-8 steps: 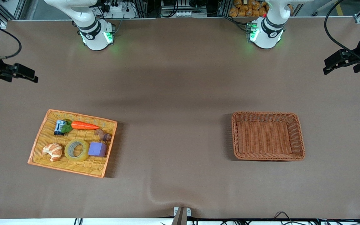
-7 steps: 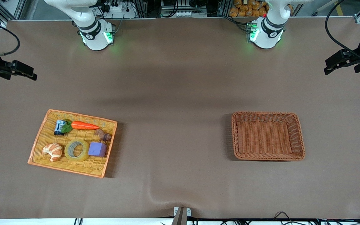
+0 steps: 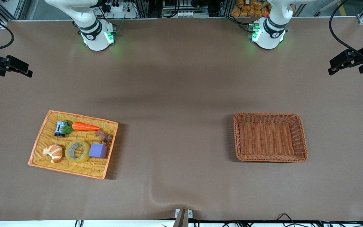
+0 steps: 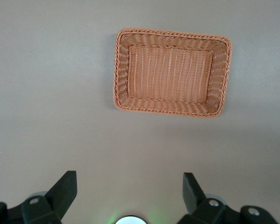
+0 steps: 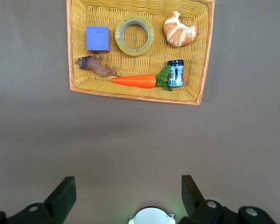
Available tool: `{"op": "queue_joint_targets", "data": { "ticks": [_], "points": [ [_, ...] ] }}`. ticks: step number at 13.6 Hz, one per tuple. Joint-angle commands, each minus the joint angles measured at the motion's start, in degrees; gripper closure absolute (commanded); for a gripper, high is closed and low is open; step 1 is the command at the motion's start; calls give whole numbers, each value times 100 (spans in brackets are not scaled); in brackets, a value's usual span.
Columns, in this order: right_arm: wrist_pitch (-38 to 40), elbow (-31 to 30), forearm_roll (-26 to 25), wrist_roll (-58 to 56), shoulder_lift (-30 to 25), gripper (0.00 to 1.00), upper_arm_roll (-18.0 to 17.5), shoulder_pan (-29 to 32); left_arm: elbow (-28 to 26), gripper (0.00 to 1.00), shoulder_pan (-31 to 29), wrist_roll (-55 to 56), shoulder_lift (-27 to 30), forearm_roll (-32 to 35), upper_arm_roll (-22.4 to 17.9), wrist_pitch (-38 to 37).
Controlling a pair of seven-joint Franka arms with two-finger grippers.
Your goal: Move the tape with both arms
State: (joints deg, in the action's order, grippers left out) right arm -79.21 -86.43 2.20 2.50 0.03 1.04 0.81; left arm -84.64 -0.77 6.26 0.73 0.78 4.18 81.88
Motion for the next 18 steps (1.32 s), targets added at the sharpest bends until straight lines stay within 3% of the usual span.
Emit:
{"op": "queue_joint_targets", "data": {
  "ticks": [1, 9, 12, 16, 18],
  "points": [
    [72, 83, -1, 75, 67, 0, -42, 42, -71, 0, -19, -108, 103, 36, 22, 12],
    [-200, -74, 8, 66, 506, 0, -69, -63, -132, 0, -28, -99, 68, -87, 22, 12],
    [-901, -532, 8, 66, 726, 0, -69, -99, -132, 0, -28, -99, 68, -87, 22, 12],
    [-1272, -594, -1, 75, 1095, 0, -69, -133, -167, 0, -28, -99, 59, -87, 22, 21],
    [-1779, -1030, -9, 66, 1175, 0, -60, -55, -185, 0, -28, -99, 59, -87, 13, 21]
  ]
}}
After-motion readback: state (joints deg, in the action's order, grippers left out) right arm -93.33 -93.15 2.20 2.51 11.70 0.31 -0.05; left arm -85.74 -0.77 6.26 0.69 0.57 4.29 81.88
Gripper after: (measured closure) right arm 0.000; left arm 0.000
